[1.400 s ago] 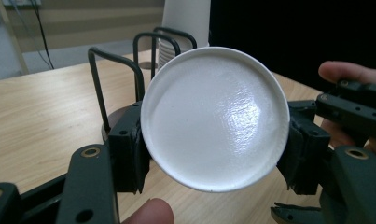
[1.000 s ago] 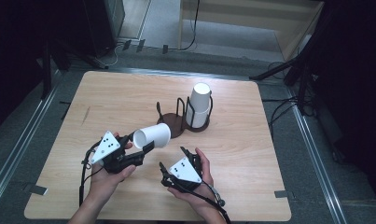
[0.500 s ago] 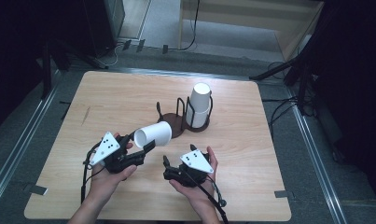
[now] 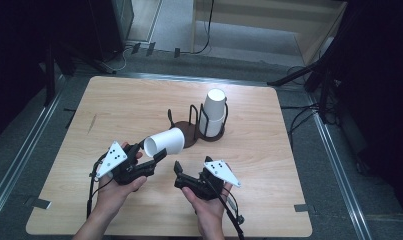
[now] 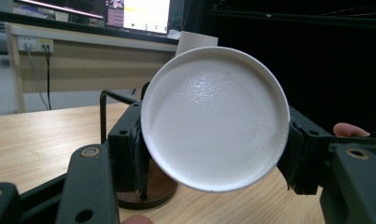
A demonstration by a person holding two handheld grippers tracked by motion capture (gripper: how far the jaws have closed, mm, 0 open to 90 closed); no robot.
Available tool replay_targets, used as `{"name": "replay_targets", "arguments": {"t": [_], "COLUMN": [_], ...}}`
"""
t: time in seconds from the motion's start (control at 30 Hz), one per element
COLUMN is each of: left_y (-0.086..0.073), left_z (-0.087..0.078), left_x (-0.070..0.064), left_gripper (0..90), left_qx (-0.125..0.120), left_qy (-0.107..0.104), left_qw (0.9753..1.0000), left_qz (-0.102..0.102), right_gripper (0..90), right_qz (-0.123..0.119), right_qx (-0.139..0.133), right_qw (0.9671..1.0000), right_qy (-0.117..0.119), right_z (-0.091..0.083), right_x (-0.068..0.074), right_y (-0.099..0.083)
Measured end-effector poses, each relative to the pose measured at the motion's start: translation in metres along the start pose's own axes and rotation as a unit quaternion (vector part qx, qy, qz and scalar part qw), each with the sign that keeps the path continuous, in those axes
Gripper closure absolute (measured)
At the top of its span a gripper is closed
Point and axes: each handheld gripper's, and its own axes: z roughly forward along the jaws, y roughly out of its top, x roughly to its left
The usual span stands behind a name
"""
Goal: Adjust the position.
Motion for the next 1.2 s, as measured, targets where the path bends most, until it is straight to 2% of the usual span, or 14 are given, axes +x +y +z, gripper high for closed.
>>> {"name": "replay_targets", "arguments": {"t": [0.1,0.27,0.37,0.53,0.67,0.7,0.73,0.77,0.8,0.87,1.07,1.13,1.17,1.2], "left_y": [-0.001,-0.003,-0.004,-0.006,-0.006,-0.006,-0.007,-0.007,-0.008,-0.009,-0.012,-0.013,-0.013,-0.013], "left_z": [0.001,0.002,0.004,0.006,0.006,0.006,0.006,0.006,0.006,0.007,0.011,0.011,0.012,0.012], "left_x": [0.000,-0.002,-0.003,-0.006,-0.007,-0.007,-0.008,-0.008,-0.008,-0.010,-0.016,-0.018,-0.018,-0.019], "left_gripper": [36.5,36.6,36.6,36.6,36.6,36.6,36.6,36.6,36.6,36.6,36.6,36.6,36.6,36.6], "left_qx": [-0.002,-0.003,-0.005,-0.009,-0.014,-0.016,-0.017,-0.020,-0.020,-0.020,-0.019,-0.019,-0.020,-0.020], "left_qy": [0.000,-0.005,-0.008,-0.009,-0.007,-0.006,-0.006,-0.005,-0.006,-0.006,-0.009,-0.010,-0.011,-0.011], "left_qw": [1.0000,1.0000,0.9999,0.9999,0.9998,0.9998,0.9998,0.9997,0.9997,0.9997,0.9996,0.9996,0.9996,0.9995], "left_qz": [0.001,0.006,0.002,0.006,0.007,0.007,0.010,0.009,0.009,0.012,0.019,0.020,0.020,0.020], "right_gripper": [0.0,0.0,0.0,0.0,0.0,0.0,0.0,0.0,0.0,0.0,0.0,0.0,0.0,0.0], "right_qz": [0.046,0.109,0.153,0.230,0.293,0.310,0.319,0.335,0.355,0.396,0.460,0.491,0.509,0.518], "right_qx": [-0.009,-0.024,-0.031,-0.030,-0.027,-0.026,-0.026,-0.021,-0.016,-0.004,0.009,0.020,0.022,0.025], "right_qw": [0.9988,0.9938,0.9876,0.9724,0.9552,0.9496,0.9466,0.9411,0.9338,0.9169,0.8857,0.8674,0.8569,0.8515], "right_qy": [0.012,0.007,0.011,0.029,0.036,0.038,0.038,0.039,0.041,0.053,0.064,0.075,0.079,0.075], "right_z": [-0.001,-0.001,-0.001,0.002,0.004,0.005,0.006,0.006,0.007,0.008,0.013,0.014,0.015,0.015], "right_x": [0.001,0.004,0.006,0.007,0.005,0.005,0.005,0.004,0.003,0.002,0.000,-0.001,-0.001,-0.001], "right_y": [0.001,0.002,0.004,0.006,0.008,0.009,0.009,0.010,0.010,0.010,0.009,0.008,0.007,0.007]}}
